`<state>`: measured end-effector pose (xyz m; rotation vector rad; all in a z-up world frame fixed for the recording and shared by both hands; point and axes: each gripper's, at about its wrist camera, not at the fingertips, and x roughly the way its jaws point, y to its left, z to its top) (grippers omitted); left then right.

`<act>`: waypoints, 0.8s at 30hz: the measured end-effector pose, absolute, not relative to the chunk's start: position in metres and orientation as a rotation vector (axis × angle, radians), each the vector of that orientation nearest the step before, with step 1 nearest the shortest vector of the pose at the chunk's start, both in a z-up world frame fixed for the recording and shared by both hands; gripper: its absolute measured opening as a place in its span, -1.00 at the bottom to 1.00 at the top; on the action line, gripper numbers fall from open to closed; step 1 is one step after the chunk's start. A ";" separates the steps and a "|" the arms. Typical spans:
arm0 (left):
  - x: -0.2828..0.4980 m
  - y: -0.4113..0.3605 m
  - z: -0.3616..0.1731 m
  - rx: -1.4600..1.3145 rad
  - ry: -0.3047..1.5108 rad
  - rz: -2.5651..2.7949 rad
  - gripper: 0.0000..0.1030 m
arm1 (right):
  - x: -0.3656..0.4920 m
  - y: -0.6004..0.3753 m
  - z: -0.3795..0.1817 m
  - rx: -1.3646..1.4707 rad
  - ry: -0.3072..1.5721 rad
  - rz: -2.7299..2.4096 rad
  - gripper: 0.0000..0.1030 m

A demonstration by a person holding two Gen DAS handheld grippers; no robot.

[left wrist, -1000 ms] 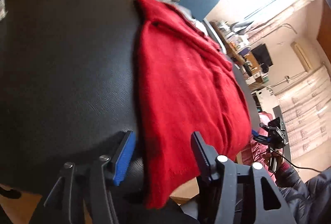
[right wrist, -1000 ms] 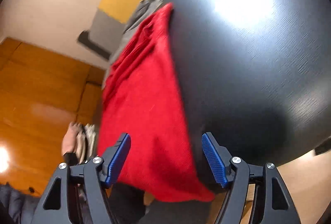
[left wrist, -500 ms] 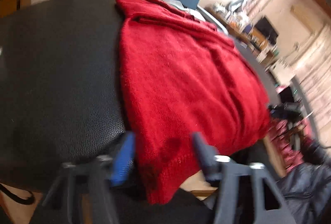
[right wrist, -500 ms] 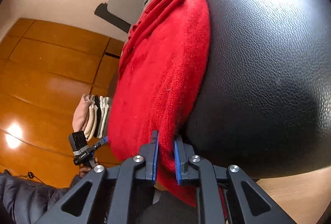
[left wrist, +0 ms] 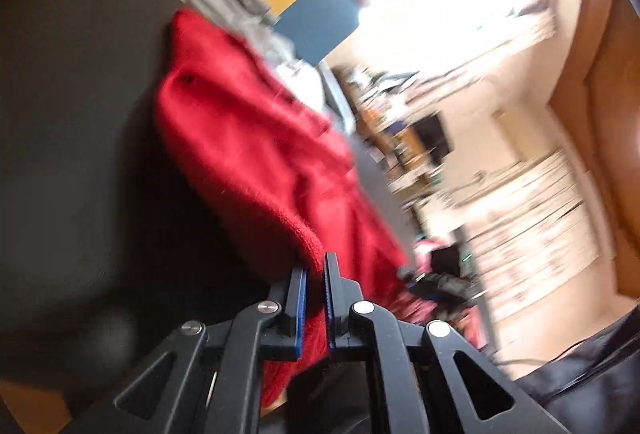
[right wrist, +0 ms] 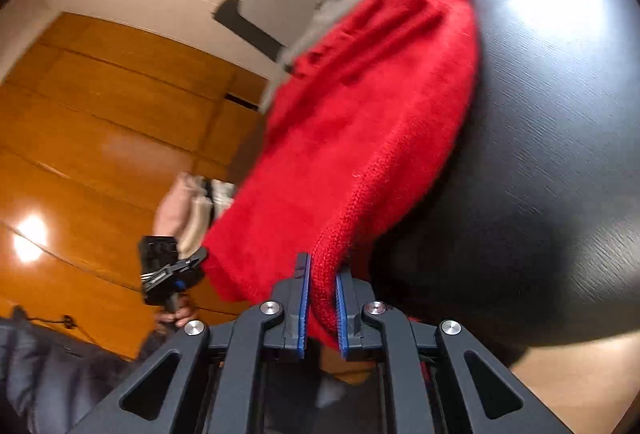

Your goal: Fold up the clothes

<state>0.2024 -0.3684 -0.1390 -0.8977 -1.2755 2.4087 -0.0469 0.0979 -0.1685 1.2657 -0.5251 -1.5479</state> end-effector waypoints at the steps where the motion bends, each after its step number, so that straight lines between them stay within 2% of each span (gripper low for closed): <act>1: 0.196 -0.373 -0.131 -0.852 -1.285 2.399 -0.89 | -0.047 0.095 -0.165 1.253 -0.538 -1.539 -0.77; 7: 0.133 -0.410 -0.083 -0.635 -1.276 2.372 -0.89 | -0.072 0.065 -0.132 1.130 -0.639 -1.511 -0.79; 12: 0.045 -0.450 -0.074 -0.618 -1.290 2.439 -0.89 | -0.134 0.019 -0.108 1.059 -0.662 -1.572 -0.79; 16: -0.036 -0.492 -0.121 -0.791 -1.484 2.480 -0.88 | -0.206 -0.009 -0.110 1.103 -0.661 -1.705 -0.80; 18: -0.060 -0.512 -0.157 -0.944 -1.636 2.473 -0.88 | -0.242 -0.027 -0.121 1.174 -0.655 -1.817 -0.79; 20: -0.076 -0.521 -0.187 -1.033 -1.708 2.437 -0.88 | -0.264 -0.025 -0.132 1.256 -0.659 -1.874 -0.73; 21: -0.080 -0.522 -0.196 -1.062 -1.716 2.435 -0.88 | -0.271 -0.024 -0.139 1.283 -0.683 -1.848 -0.68; 23: -0.080 -0.520 -0.201 -1.032 -1.691 2.429 -0.87 | -0.265 -0.021 -0.142 1.290 -0.654 -1.809 -0.30; 24: -0.079 -0.520 -0.201 -1.024 -1.677 2.434 -0.87 | -0.262 -0.018 -0.143 1.292 -0.639 -1.790 0.20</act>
